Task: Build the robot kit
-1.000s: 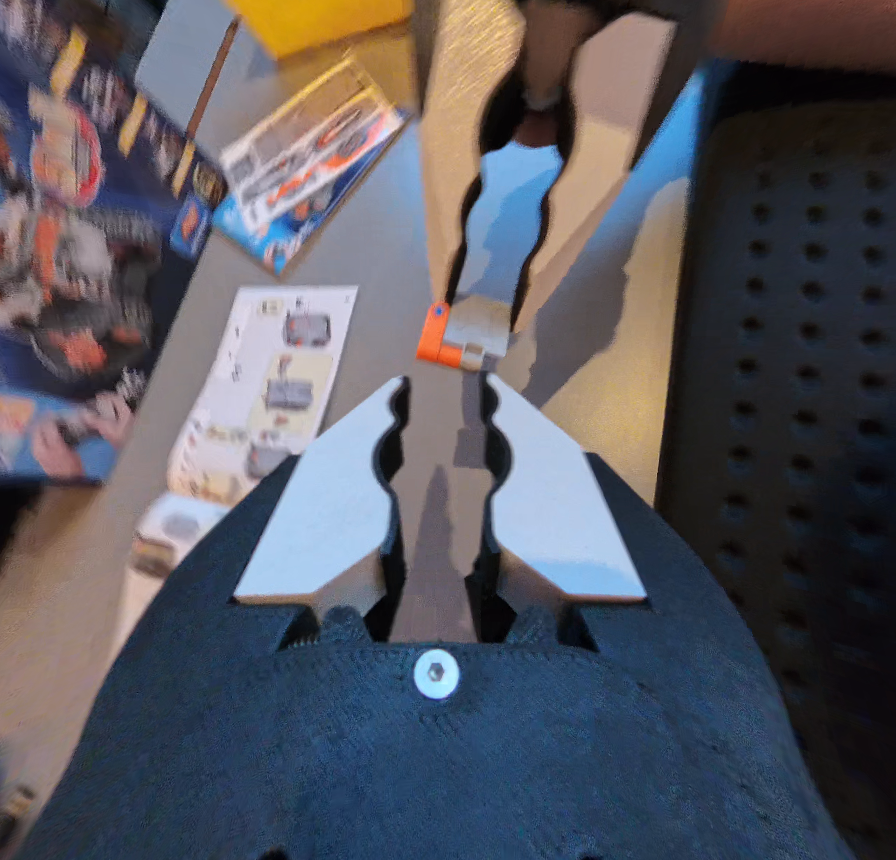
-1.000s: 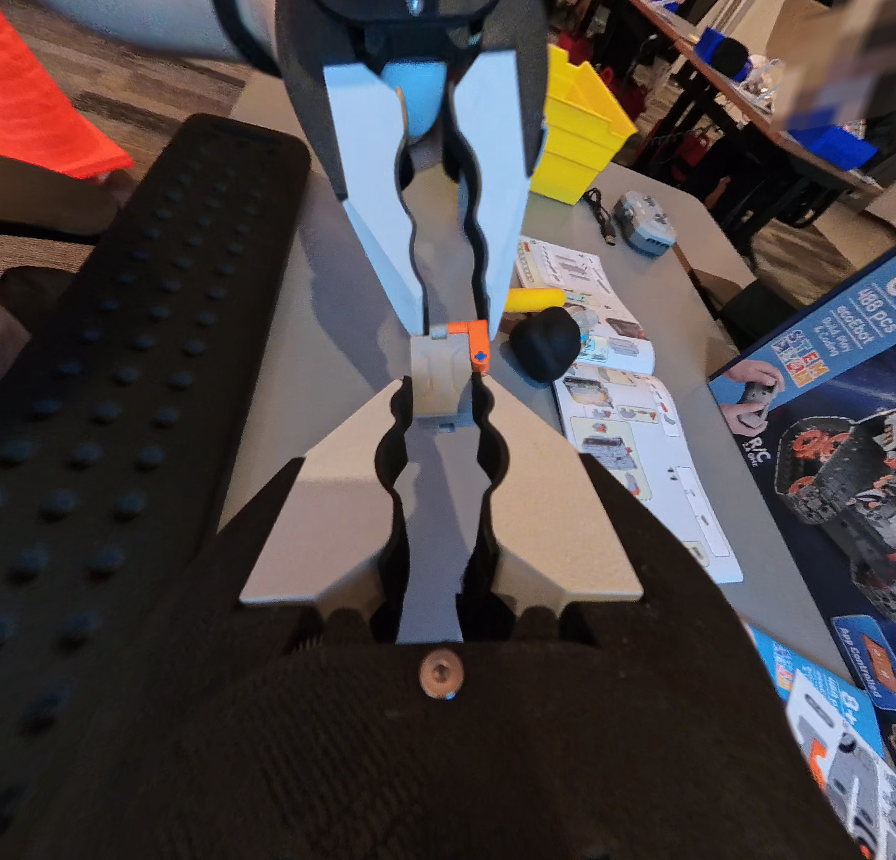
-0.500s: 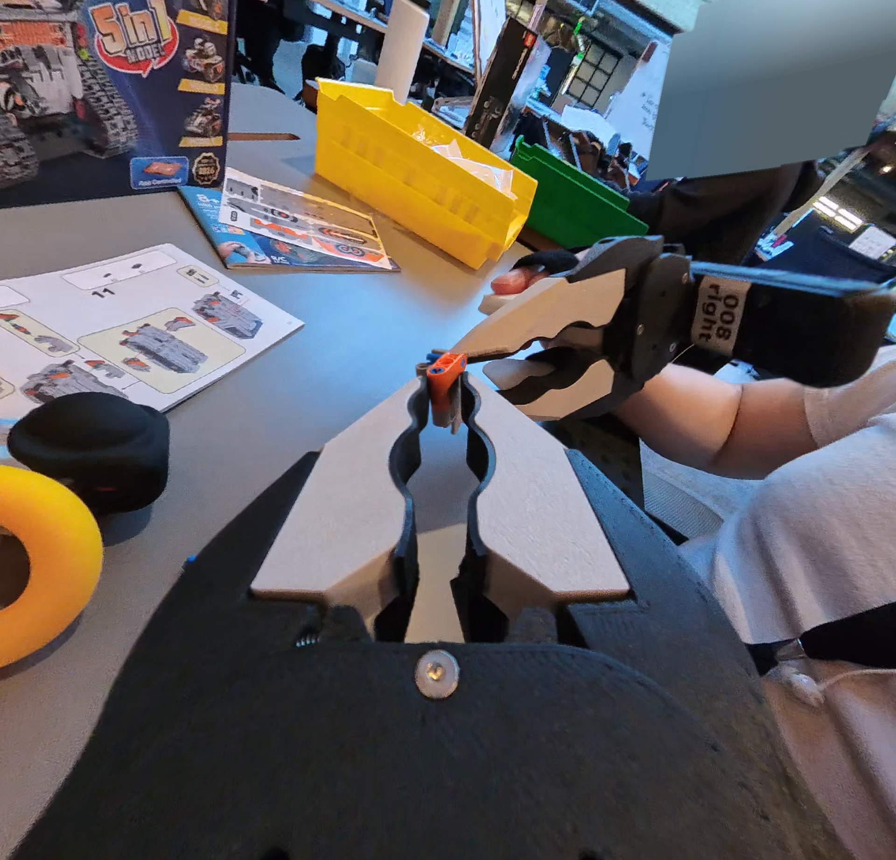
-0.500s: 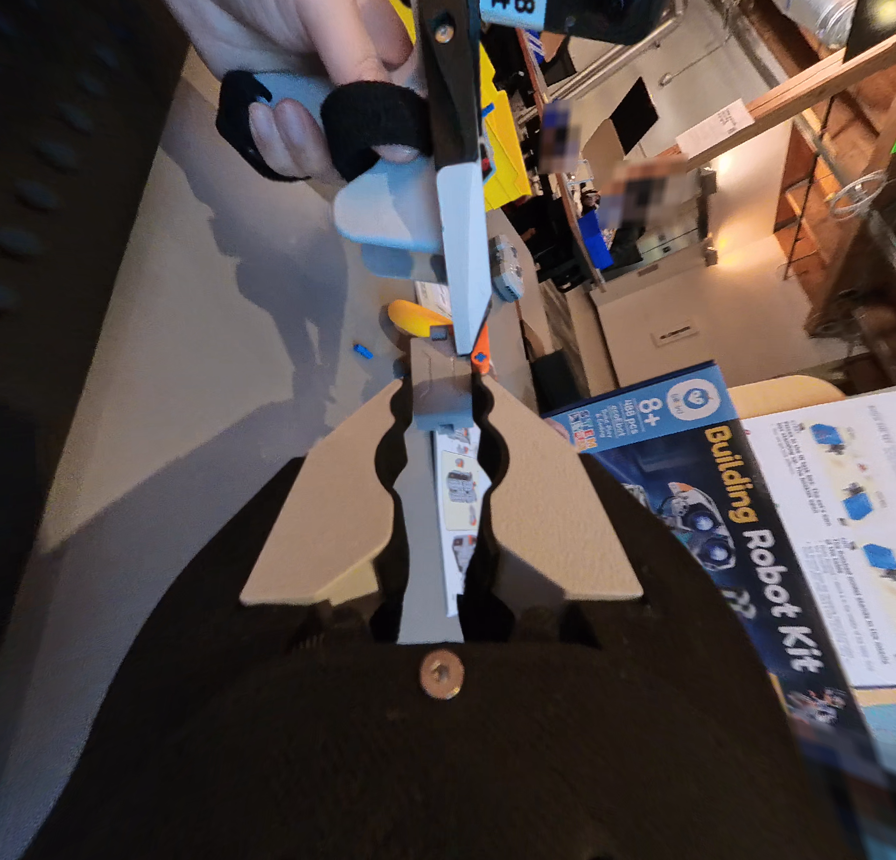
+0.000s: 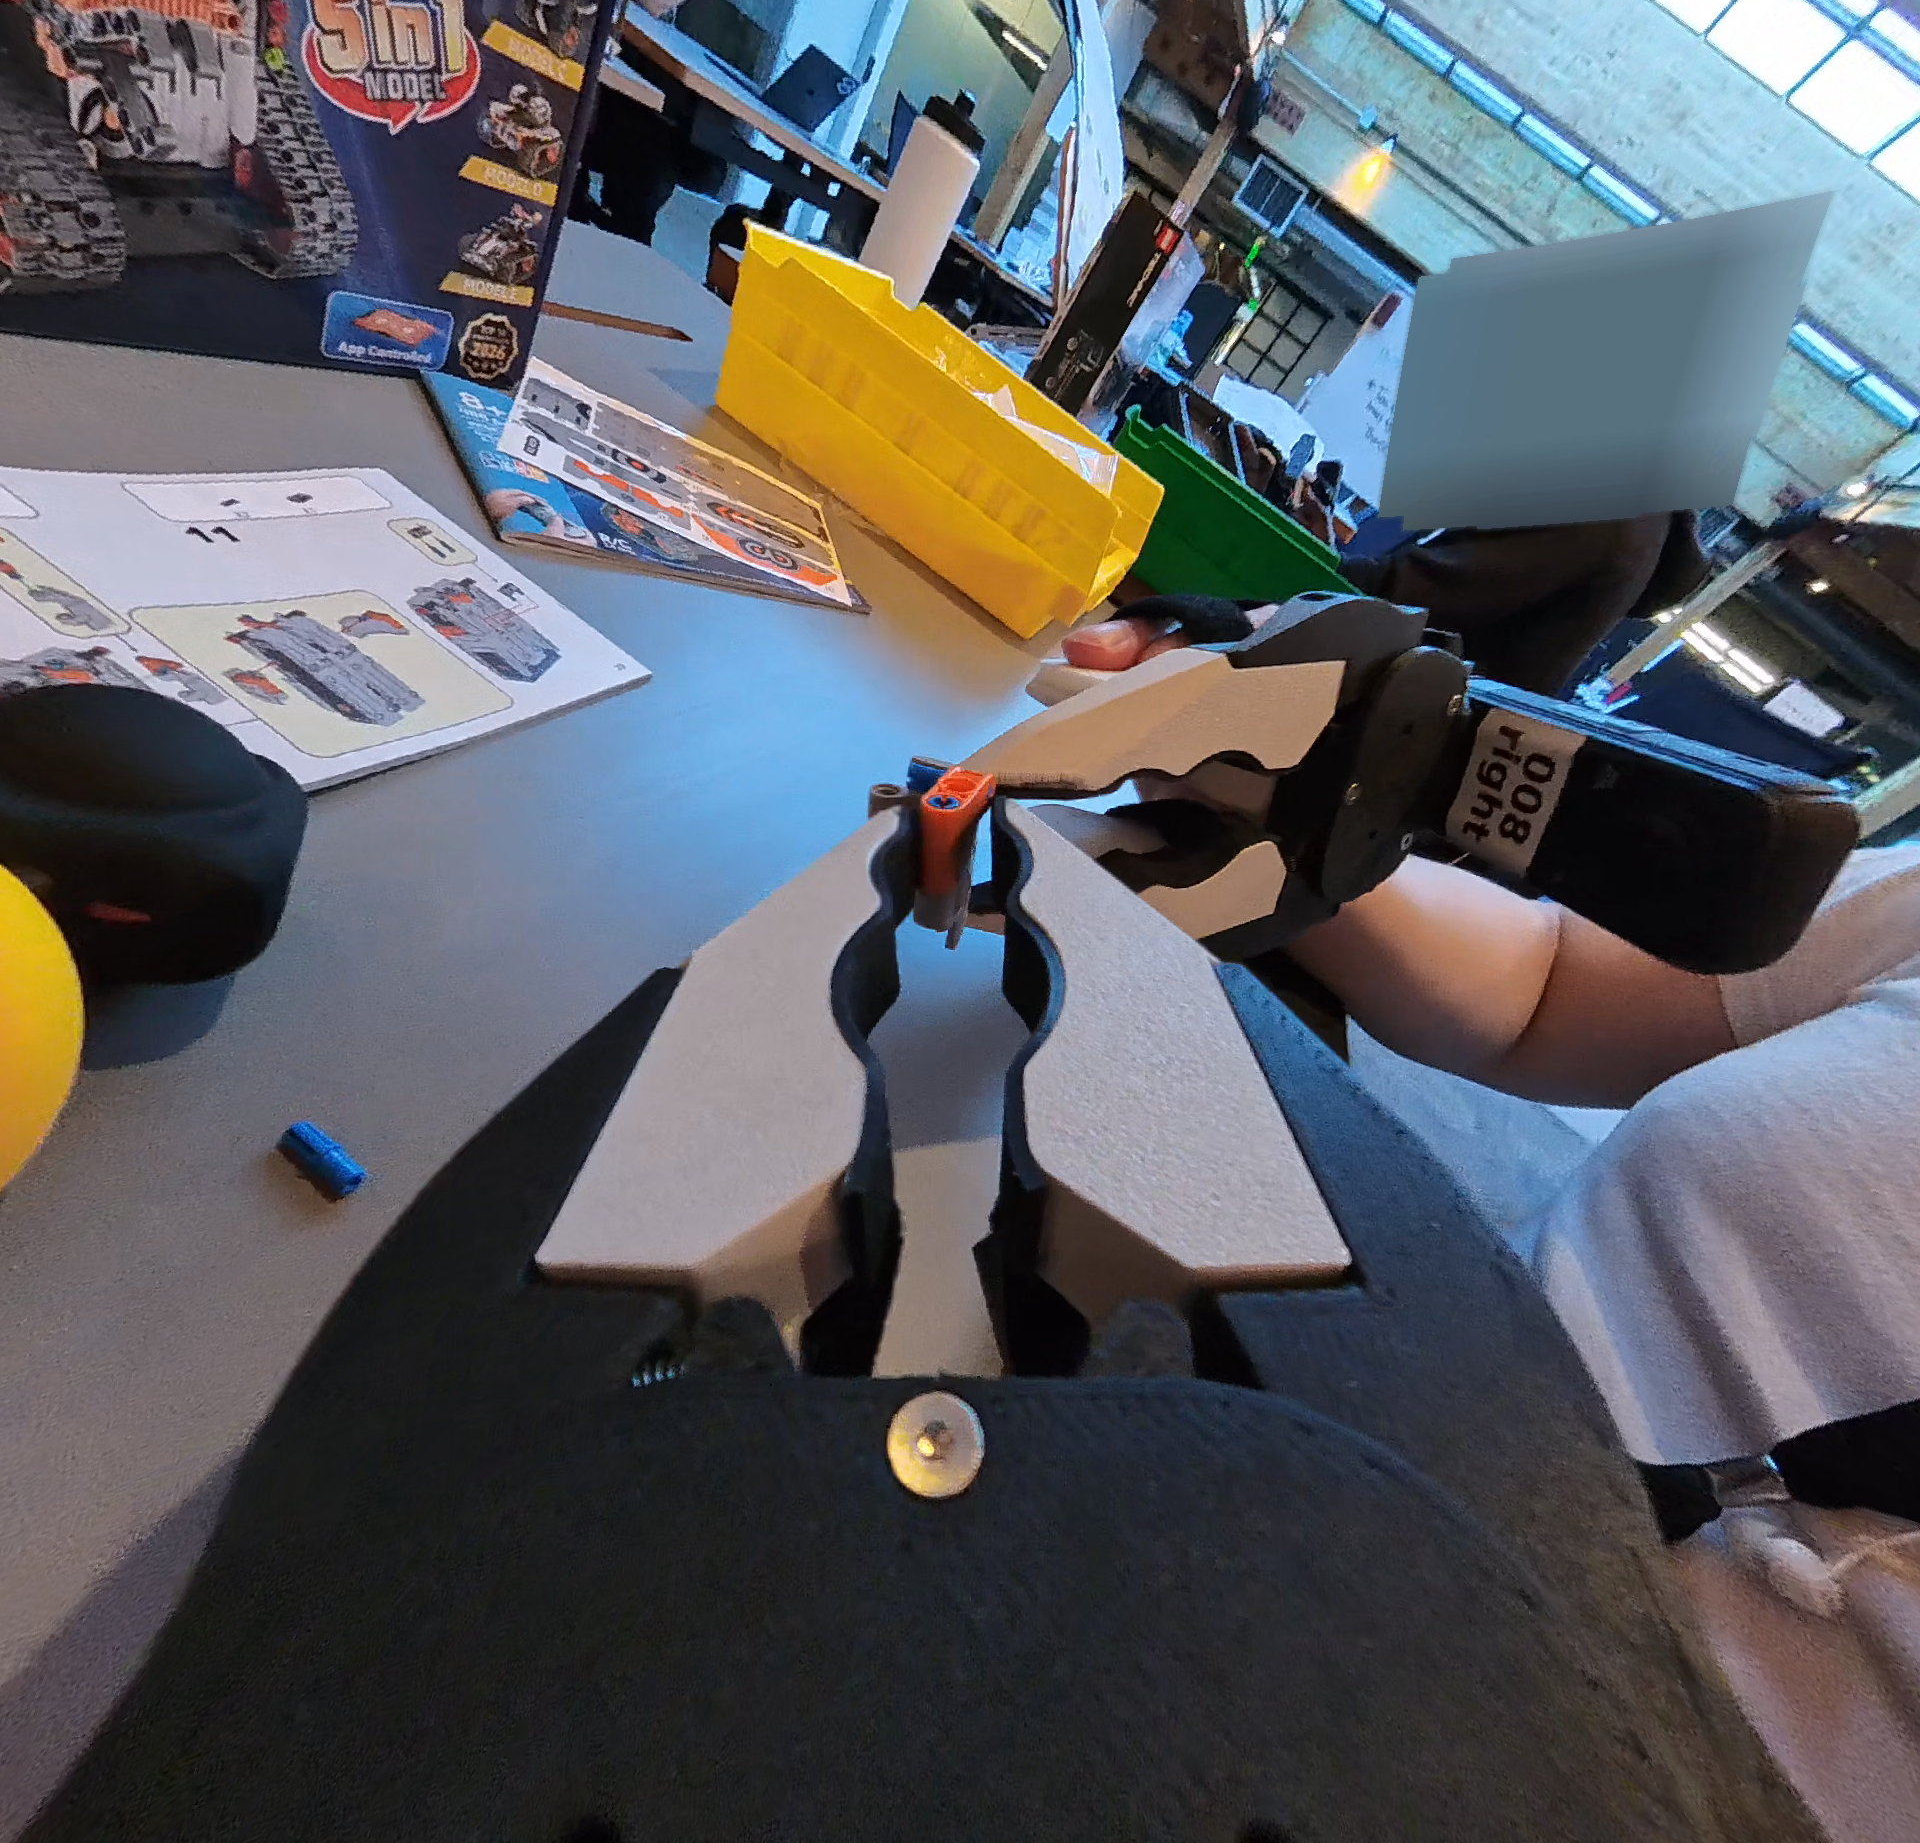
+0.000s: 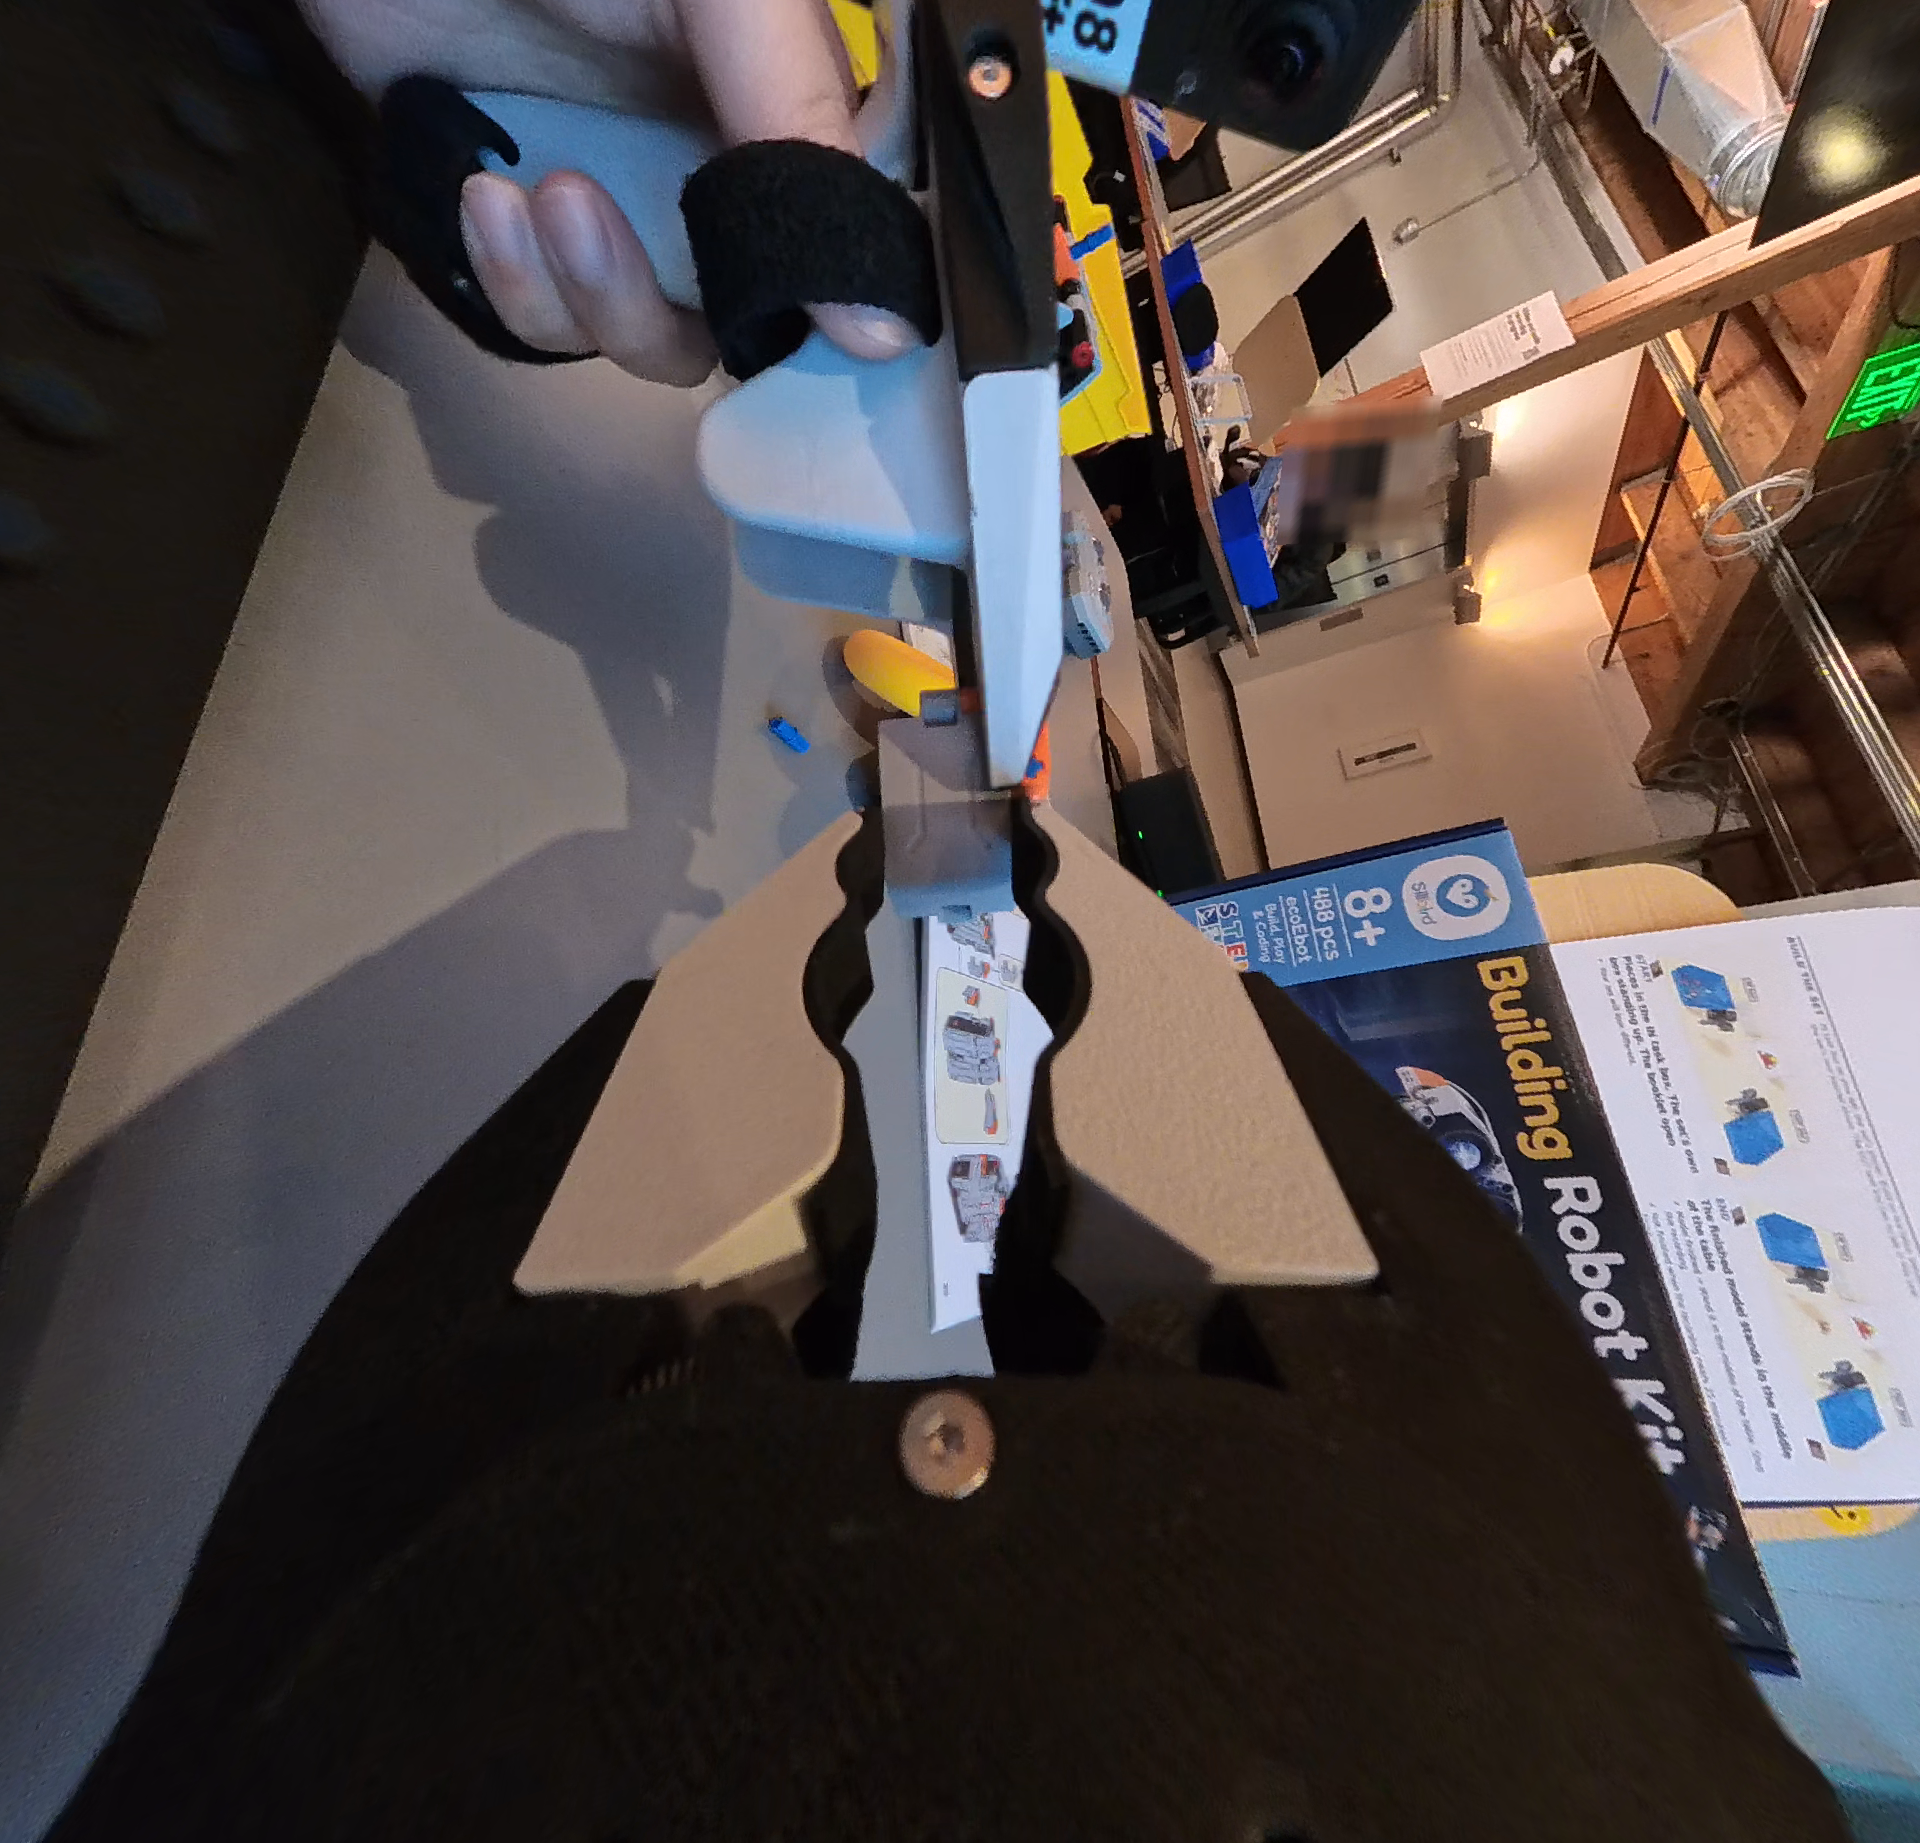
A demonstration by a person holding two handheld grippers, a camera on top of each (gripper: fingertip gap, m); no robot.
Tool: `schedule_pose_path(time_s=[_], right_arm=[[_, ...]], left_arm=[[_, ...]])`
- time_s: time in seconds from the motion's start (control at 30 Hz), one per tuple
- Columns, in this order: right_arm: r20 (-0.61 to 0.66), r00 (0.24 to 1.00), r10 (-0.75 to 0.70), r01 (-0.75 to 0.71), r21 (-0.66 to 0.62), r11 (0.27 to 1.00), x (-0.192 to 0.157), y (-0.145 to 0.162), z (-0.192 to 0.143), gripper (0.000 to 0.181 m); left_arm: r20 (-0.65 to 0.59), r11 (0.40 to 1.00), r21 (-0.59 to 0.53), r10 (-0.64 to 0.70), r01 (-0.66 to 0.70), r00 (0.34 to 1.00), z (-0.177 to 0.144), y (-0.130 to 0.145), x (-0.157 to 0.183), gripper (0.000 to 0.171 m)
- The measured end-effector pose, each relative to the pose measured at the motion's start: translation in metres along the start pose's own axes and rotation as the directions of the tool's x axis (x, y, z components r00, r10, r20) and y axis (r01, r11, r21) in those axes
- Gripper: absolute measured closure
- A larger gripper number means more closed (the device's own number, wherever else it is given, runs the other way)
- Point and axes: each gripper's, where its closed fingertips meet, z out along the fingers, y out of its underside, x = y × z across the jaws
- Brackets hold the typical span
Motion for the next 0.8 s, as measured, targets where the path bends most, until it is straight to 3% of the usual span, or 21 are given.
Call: schedule_pose_path(time_s=[0.27, 0.37, 0.4, 0.5, 0.8], right_arm=[[0.015, 1.000, 0.018, -0.018, 0.001, 1.000, -0.006, 0.005, 0.000, 0.158], [0.029, 0.995, 0.098, -0.099, 0.033, 0.995, -0.005, 0.003, 0.000, 0.158], [0.025, 0.993, 0.111, -0.112, 0.039, 0.993, -0.003, 0.002, -0.001, 0.158], [0.031, 0.990, 0.139, -0.140, 0.038, 0.989, -0.004, 0.002, 0.000, 0.158], [0.068, 0.913, 0.402, -0.408, 0.158, 0.899, 0.012, 0.007, -0.002, 0.150]], left_arm=[[0.012, 1.000, -0.013, -0.003, 0.003, 1.000, 0.004, 0.006, -0.001, 0.166], [-0.008, 0.996, 0.008, -0.090, 0.090, 0.996, 0.002, 0.005, -0.007, 0.151], [-0.043, 0.995, 0.018, -0.100, 0.101, 0.994, 0.000, 0.003, -0.004, 0.163], [-0.068, 0.996, 0.005, -0.092, 0.092, 0.993, 0.000, 0.004, -0.001, 0.167], [-0.205, 0.997, -0.005, -0.076, 0.076, 0.976, -0.008, -0.015, 0.001, 0.167]])
